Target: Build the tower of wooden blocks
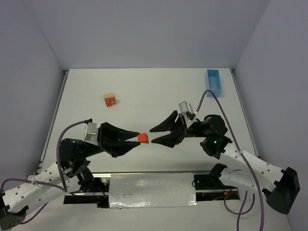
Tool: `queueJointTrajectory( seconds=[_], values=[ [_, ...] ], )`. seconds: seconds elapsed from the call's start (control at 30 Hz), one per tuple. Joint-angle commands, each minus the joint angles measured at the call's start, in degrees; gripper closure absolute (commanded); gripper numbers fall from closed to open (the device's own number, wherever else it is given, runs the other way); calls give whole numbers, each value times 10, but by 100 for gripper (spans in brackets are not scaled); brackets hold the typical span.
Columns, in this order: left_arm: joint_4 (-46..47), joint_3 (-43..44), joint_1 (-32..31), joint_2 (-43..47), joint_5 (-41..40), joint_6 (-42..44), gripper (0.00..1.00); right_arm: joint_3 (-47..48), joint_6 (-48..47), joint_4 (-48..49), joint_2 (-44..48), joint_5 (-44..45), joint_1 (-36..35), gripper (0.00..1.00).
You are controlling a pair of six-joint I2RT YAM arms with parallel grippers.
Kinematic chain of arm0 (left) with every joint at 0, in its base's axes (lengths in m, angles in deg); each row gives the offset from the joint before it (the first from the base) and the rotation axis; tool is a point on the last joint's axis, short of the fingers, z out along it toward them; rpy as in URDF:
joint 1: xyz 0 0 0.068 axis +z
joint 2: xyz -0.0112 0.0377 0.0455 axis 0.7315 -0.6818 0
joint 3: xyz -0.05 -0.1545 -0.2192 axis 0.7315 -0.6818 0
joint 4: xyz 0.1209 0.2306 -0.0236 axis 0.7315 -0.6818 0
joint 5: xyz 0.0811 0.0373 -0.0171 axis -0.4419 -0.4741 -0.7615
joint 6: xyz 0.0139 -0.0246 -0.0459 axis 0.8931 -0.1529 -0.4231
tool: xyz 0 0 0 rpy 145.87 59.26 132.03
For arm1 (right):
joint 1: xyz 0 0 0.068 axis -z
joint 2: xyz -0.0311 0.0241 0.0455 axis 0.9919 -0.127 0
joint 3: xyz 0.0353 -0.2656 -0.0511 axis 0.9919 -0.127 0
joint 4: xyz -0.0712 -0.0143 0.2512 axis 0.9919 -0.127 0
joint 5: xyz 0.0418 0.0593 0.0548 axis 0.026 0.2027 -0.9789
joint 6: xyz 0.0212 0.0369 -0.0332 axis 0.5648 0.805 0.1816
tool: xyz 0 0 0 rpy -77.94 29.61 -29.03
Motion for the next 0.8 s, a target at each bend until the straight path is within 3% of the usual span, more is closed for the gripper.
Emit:
queueJointTrajectory(
  seconds=[0.0, 0.53, 0.63, 0.7, 0.77],
  values=[
    [55, 4, -4, -3, 9, -4, 100, 30, 22, 56, -14, -5, -9, 49],
    [53, -6, -4, 0, 0, 11, 100, 47, 61, 108, -46, -42, -36, 49],
    [51, -7, -4, 0, -2, 12, 100, 51, 62, 106, -51, -40, -39, 54],
    [51, -8, -4, 0, -2, 13, 100, 54, 55, 95, -51, -31, -44, 64],
    [51, -8, -4, 1, -3, 13, 100, 54, 50, 89, -51, -23, -46, 68]
  ],
)
